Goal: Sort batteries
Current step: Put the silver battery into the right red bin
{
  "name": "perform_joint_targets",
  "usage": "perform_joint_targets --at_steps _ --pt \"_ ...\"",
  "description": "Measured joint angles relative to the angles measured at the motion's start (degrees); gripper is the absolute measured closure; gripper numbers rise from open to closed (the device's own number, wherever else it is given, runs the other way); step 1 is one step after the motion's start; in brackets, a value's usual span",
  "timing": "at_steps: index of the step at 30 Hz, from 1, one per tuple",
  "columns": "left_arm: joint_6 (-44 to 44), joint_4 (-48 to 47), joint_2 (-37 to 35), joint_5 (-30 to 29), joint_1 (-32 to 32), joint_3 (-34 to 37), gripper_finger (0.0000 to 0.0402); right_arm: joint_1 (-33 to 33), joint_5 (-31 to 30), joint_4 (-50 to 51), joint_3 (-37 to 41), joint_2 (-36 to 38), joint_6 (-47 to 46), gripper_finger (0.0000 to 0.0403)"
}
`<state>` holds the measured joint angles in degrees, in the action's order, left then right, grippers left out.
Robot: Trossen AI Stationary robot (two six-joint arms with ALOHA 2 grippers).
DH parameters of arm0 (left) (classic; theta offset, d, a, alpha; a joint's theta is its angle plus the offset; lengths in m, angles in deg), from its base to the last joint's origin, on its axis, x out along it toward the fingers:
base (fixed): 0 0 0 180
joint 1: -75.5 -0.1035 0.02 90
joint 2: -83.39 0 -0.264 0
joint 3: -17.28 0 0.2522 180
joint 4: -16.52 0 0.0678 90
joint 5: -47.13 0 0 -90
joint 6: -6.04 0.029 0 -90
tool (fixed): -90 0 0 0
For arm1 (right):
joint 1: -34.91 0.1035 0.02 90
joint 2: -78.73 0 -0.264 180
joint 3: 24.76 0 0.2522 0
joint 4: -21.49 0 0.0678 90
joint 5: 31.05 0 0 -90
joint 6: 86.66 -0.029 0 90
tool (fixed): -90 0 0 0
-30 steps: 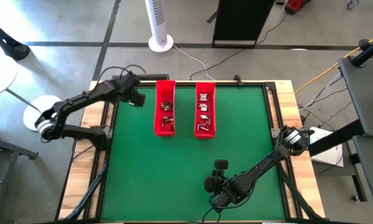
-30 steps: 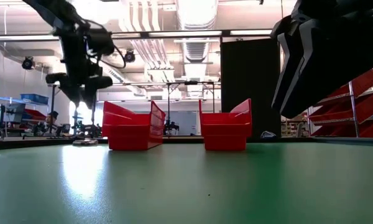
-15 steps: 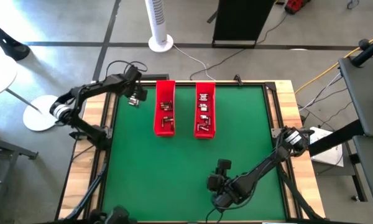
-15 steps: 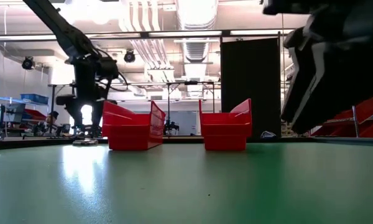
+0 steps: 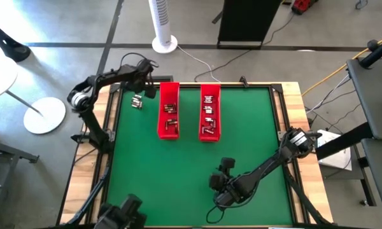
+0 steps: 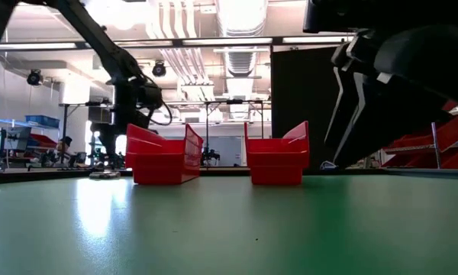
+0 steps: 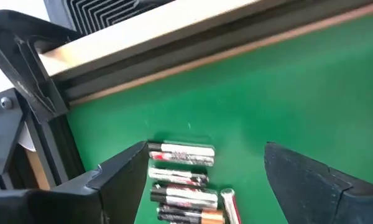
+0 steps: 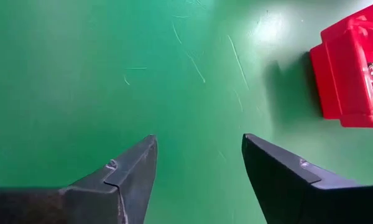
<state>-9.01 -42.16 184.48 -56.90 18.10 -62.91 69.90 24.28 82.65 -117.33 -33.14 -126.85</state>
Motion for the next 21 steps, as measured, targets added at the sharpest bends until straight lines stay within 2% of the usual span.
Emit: perform_joint_targets --at_steps 8,13,21 --pt "-2.0 -5.2 5.9 0.0 -2.4 -7.1 0.0108 0.4 0.2 0.0 0.4 0.0 -2.7 0.0144" --pt "-1.8 -8.9 7.3 0.0 -4.0 -7.3 0.0108 0.4 0.5 0.0 0.7 0.0 -2.7 0.013" --pt "-0.2 -6.3 7.3 1.9 -4.2 -4.6 0.0108 0.4 0.6 0.1 1.4 0.1 -2.7 0.0113"
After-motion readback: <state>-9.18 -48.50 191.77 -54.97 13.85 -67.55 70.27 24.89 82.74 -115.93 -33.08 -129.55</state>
